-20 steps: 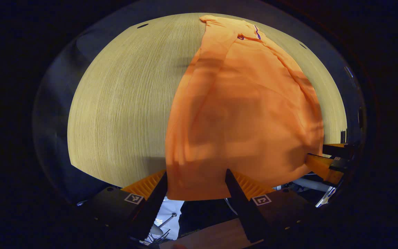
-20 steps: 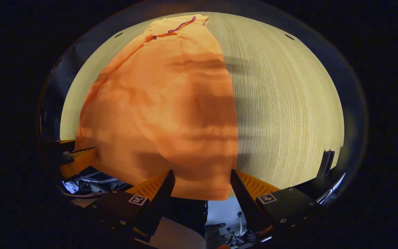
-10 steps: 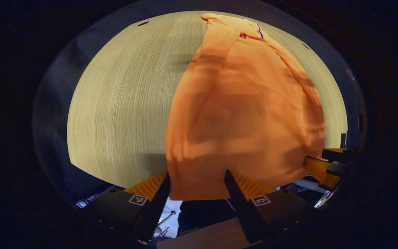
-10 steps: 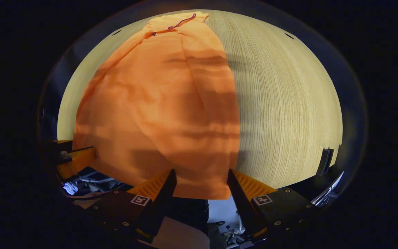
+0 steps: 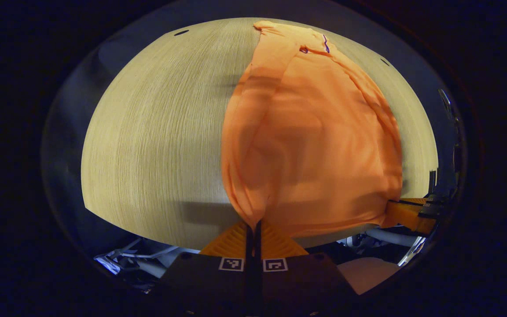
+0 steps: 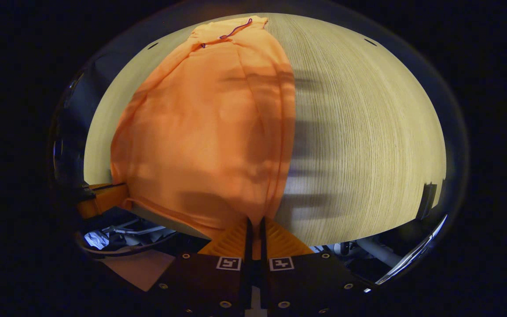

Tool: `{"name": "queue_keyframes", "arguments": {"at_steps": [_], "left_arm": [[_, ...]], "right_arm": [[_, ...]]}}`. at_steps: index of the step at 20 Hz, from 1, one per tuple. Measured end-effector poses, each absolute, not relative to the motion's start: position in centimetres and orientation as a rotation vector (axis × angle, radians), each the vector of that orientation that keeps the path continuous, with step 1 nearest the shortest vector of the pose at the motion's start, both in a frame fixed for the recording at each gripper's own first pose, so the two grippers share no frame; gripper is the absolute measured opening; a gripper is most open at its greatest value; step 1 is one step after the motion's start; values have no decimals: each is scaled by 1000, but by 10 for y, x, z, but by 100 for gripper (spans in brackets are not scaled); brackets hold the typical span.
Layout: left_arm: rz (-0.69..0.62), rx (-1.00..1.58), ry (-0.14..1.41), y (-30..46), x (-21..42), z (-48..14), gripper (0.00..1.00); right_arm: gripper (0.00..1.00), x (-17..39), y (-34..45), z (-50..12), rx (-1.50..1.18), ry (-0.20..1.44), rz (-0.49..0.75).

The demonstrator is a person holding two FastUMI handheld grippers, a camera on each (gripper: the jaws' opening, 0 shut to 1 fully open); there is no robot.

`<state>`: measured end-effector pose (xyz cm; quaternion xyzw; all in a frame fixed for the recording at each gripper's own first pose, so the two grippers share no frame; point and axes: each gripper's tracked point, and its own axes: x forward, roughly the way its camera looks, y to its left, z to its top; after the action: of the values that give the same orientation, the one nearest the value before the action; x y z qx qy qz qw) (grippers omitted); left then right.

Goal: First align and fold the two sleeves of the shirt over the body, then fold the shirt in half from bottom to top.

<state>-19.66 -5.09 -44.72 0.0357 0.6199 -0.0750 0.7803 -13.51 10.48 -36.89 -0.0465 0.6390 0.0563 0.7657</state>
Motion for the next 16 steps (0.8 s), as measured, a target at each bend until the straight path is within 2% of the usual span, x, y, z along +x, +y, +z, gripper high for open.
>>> {"name": "queue_keyframes", "arguments": {"at_steps": [2,3,10,16], "left_arm": [[-182,98,1321,-51,-197,-445,1],[-186,101,1316,-51,-197,-445,1],[-195,89,1249,-50,-175,-421,1],[-191,64,1141,-53,-132,-381,1]], "right_arm": [[9,-134,106,-371,-87,1369,123],[0,-135,107,-368,-91,1374,135],[0,-121,107,-346,-53,1336,150],[0,-69,116,-297,-43,1203,183]]}}
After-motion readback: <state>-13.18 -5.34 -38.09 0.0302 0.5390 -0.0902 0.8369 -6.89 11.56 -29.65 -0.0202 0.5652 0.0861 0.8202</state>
